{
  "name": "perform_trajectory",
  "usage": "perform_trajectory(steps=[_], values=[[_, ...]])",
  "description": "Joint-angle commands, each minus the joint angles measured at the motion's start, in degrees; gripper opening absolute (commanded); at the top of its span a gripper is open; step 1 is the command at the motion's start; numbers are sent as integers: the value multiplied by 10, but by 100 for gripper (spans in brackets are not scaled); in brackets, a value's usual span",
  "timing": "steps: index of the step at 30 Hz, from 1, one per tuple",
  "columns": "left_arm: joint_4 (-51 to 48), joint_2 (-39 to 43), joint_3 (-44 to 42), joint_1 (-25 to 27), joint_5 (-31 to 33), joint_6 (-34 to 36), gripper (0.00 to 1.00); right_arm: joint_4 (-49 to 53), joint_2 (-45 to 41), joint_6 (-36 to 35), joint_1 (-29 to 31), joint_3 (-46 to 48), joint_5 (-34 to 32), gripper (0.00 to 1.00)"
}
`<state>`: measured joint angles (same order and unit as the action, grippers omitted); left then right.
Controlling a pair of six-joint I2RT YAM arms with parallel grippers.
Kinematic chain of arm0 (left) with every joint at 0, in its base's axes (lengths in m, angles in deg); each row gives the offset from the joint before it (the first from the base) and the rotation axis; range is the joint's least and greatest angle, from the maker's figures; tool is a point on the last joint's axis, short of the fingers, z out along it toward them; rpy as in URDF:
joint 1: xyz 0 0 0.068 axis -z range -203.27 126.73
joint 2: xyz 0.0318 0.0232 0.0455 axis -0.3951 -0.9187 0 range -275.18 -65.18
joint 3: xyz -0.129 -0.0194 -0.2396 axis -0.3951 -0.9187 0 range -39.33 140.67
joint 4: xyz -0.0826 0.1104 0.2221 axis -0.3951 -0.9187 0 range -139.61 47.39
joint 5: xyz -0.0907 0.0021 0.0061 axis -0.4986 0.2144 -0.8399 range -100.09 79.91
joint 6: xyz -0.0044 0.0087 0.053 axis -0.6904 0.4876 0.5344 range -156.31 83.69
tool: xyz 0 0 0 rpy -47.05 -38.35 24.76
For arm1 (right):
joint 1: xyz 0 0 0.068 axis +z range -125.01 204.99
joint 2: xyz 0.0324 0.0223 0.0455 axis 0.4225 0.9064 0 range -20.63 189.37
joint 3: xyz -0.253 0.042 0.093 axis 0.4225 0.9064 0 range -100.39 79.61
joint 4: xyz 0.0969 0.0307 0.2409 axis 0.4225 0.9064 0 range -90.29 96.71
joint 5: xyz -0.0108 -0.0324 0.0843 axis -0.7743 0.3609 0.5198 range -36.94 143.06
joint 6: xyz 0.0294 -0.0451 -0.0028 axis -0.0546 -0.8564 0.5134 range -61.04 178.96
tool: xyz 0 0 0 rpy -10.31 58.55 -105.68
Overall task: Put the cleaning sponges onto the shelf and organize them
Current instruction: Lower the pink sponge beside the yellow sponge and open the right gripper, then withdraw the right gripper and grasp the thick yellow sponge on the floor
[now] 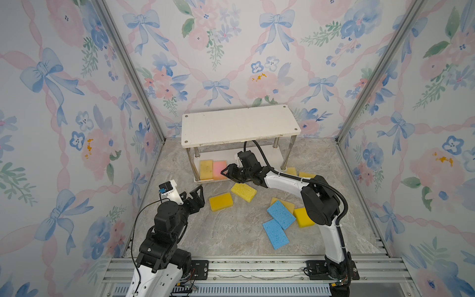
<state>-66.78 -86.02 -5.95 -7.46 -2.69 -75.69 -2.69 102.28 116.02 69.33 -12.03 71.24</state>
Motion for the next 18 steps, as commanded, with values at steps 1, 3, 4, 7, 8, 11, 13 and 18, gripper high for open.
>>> perform_trajectory(steps=[1,3,4,7,8,11,13,18], values=[[-8,-2,-2,-3,-16,5,86,23,-49,-30,0,31,-21,50],[-7,-5,-7,-2,-25,0,87,34,-77,-46,1,58,-32,50],[-7,-8,-8,-2,-28,-6,87,40,-94,-54,3,76,-40,50],[-7,-29,-15,-2,-44,-29,87,58,-143,-76,16,135,-63,51],[-6,-40,-18,-2,-51,-35,87,64,-156,-80,21,152,-67,51],[-4,-74,-27,-2,-68,-55,87,75,-178,-90,39,196,-59,51],[-1,-91,-34,-2,-76,-66,88,84,-174,-101,49,205,-39,51],[32,-108,-64,-2,-107,-102,90,90,-125,-113,59,188,1,49]])
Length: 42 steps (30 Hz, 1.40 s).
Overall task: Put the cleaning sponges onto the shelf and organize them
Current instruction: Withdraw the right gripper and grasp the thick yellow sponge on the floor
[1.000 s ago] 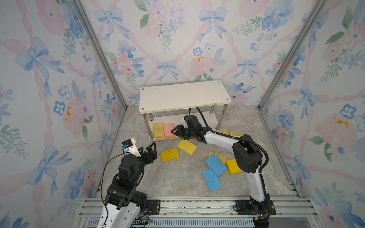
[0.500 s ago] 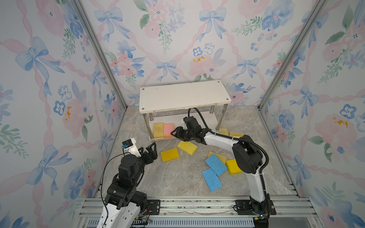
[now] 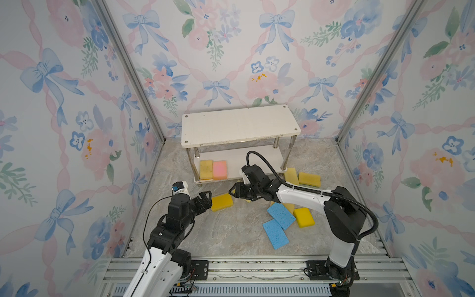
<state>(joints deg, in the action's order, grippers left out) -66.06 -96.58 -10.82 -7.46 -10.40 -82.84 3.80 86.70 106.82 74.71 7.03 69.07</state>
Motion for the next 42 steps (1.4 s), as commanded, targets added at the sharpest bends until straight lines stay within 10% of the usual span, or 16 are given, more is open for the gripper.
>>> perform_trajectory(steps=[1,14,27,37,42], values=[[30,-4,-18,-2,-37,-35,90,22,39,-20,4,-7,25,48],[36,0,-7,-13,-59,-14,96,19,127,-19,2,-65,24,43],[38,-11,-1,-25,-87,15,98,73,96,-69,3,-60,-4,5],[49,-130,33,-24,-243,91,98,394,-71,-413,4,-66,-9,3],[112,-191,44,-23,-370,90,98,449,-149,-476,-4,-56,19,3]])
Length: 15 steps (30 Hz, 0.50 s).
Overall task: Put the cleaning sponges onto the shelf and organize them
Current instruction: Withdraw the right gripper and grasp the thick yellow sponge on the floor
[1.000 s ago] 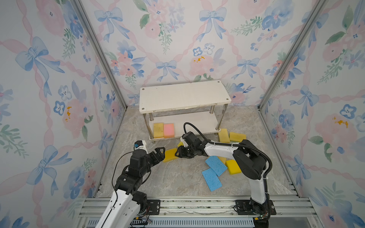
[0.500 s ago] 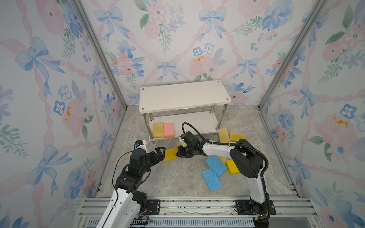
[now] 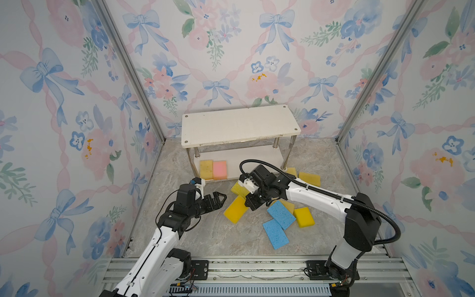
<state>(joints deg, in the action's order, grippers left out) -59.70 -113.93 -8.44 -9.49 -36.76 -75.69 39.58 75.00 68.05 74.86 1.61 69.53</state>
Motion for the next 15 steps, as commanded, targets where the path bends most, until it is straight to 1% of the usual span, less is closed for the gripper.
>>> perform_trajectory(steps=[1,4,7,12,15], values=[[55,-26,26,-1,-118,17,97,95,-43,-92,-6,0,18,3],[74,-46,41,14,-154,13,96,98,-77,-107,-9,5,34,3],[109,-65,46,41,-186,-9,95,103,-96,-116,-12,4,42,3],[187,-79,29,78,-196,-69,90,122,-105,-118,-10,-13,39,3],[209,-88,25,95,-197,-81,88,122,-114,-119,-9,-16,34,3]])
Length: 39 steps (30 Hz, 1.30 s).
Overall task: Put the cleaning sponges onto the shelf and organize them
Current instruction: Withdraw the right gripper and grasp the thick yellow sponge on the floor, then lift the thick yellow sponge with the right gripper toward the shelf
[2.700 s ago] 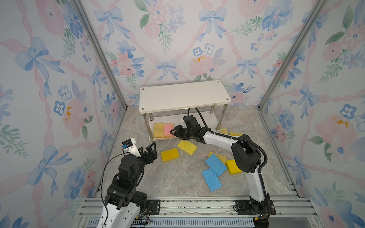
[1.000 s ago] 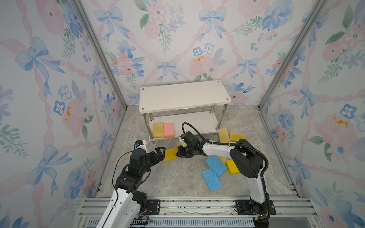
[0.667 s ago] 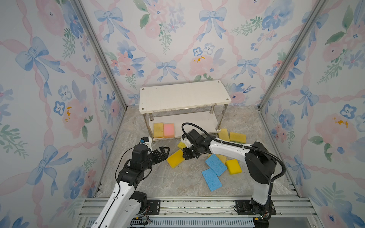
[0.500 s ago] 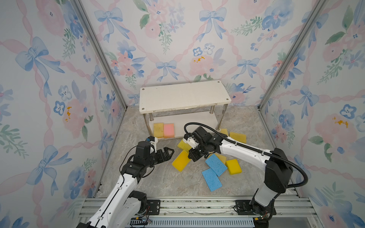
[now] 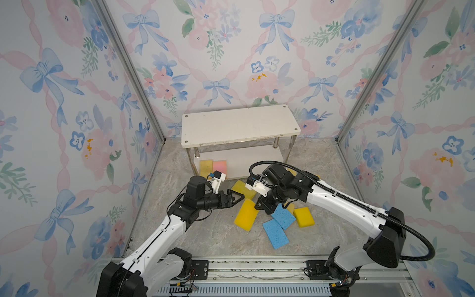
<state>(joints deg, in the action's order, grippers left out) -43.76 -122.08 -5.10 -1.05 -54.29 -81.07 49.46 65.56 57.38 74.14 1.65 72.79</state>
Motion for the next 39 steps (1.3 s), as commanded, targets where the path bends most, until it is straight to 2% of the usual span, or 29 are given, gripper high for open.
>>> perform_trajectory(steps=[1,7,13,17,22,23,26,27,29,33,36,39], values=[[56,-9,-10,16,-21,-30,86,23,-22,-12,-1,-17,2,3],[89,-36,-11,68,-14,-38,76,28,-14,-14,-1,-42,2,4],[100,-37,-15,71,-2,-46,62,32,-10,-17,0,-53,0,4],[150,-40,-28,71,-9,-82,46,30,-9,-14,-1,-53,-3,4],[216,-42,-54,72,-18,-132,15,21,-18,-6,-4,-52,-11,14],[216,-40,-54,72,-18,-133,13,18,-22,-3,-6,-51,-12,18],[217,-26,-57,72,-6,-141,10,-1,-45,18,-20,-36,-12,40],[216,-21,-59,72,6,-147,10,-13,-57,36,-30,-26,-13,44],[216,-8,-68,70,50,-165,10,-44,-87,85,-57,4,-8,50],[218,51,-127,70,241,-243,8,-216,-183,258,-108,139,19,57],[243,107,-186,73,365,-318,8,-284,-217,377,-106,219,-15,61],[266,159,-233,81,448,-372,8,-303,-218,437,-78,254,-41,64]])
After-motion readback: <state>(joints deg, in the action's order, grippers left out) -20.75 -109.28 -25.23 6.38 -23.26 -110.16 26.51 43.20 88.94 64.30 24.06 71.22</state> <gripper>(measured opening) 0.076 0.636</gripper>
